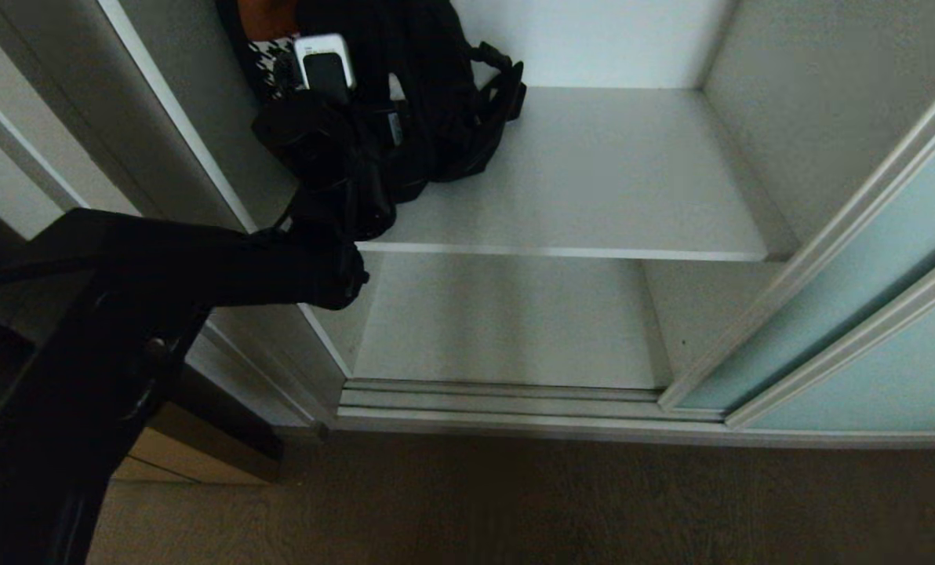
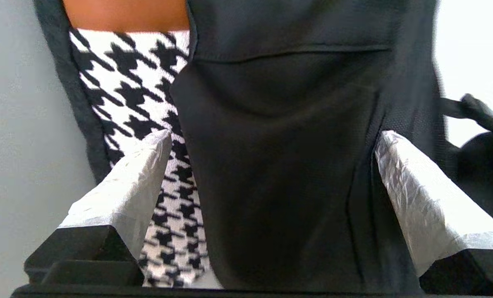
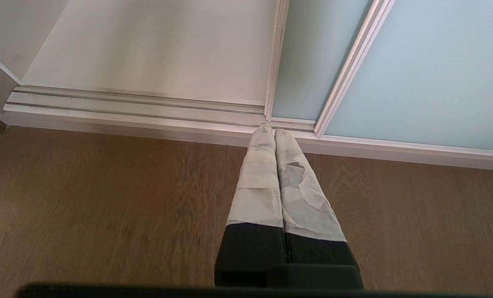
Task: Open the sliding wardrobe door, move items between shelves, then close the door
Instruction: Place the bag on the lower shelf
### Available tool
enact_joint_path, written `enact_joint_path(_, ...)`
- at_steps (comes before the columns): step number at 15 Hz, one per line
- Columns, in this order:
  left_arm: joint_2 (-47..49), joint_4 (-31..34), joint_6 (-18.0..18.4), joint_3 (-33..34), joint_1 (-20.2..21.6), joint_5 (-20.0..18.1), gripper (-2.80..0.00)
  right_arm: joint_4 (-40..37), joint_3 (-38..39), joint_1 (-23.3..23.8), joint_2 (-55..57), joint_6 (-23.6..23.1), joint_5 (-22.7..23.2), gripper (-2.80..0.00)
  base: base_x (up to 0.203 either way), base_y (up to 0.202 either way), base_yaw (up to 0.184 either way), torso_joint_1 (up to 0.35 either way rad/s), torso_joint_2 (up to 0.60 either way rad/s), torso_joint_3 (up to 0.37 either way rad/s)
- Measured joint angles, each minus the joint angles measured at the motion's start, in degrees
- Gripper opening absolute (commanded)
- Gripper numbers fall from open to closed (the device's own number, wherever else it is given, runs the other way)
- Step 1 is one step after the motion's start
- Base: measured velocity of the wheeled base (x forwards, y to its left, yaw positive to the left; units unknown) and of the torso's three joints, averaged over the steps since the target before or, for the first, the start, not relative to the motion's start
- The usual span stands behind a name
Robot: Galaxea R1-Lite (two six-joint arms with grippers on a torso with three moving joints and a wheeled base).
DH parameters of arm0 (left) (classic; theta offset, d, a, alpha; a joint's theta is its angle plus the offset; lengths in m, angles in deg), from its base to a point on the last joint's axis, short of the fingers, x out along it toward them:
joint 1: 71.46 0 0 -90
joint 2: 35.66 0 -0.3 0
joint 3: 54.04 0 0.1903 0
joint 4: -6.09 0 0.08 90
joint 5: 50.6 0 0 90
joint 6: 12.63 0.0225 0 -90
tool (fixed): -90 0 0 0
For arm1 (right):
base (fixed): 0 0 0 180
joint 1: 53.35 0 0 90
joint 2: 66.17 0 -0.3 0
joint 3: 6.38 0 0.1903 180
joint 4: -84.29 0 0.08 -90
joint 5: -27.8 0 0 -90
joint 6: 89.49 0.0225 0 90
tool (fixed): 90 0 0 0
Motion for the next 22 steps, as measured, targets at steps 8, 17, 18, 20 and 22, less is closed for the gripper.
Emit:
enact_joint_path(8,5.9,-0.6,-0.6,-5.7,0.1,-4.0,0.0,0.0,0.0,0.0,0.0,0.0,0.0,-2.8,0.0,0.0,0.0,0.0,0.0,0.0)
enact_joint_path(17,6.5,-1.6,-0.7,-5.9,-0.2,-5.1,-2.8,0.0,0.0,0.0,0.0,0.0,0.0,-2.8,0.0,0.0,0.0,0.0,0.0,0.0)
enact_joint_path(18,6.7,-1.7,-0.7,-5.9,-0.2,-5.1,-2.8,0.0,0.0,0.0,0.0,0.0,0.0,-2.8,0.0,0.0,0.0,0.0,0.0,0.0)
enact_joint_path(20,6.9,-1.8,-0.7,-5.9,-0.2,-5.1,-2.8,0.0,0.0,0.0,0.0,0.0,0.0,-2.8,0.0,0.0,0.0,0.0,0.0,0.0)
enact_joint_path(22,7.1,-1.8,-0.9,-5.9,-0.2,-5.1,-2.8,0.0,0.0,0.0,0.0,0.0,0.0,-2.8,0.0,0.0,0.0,0.0,0.0,0.0)
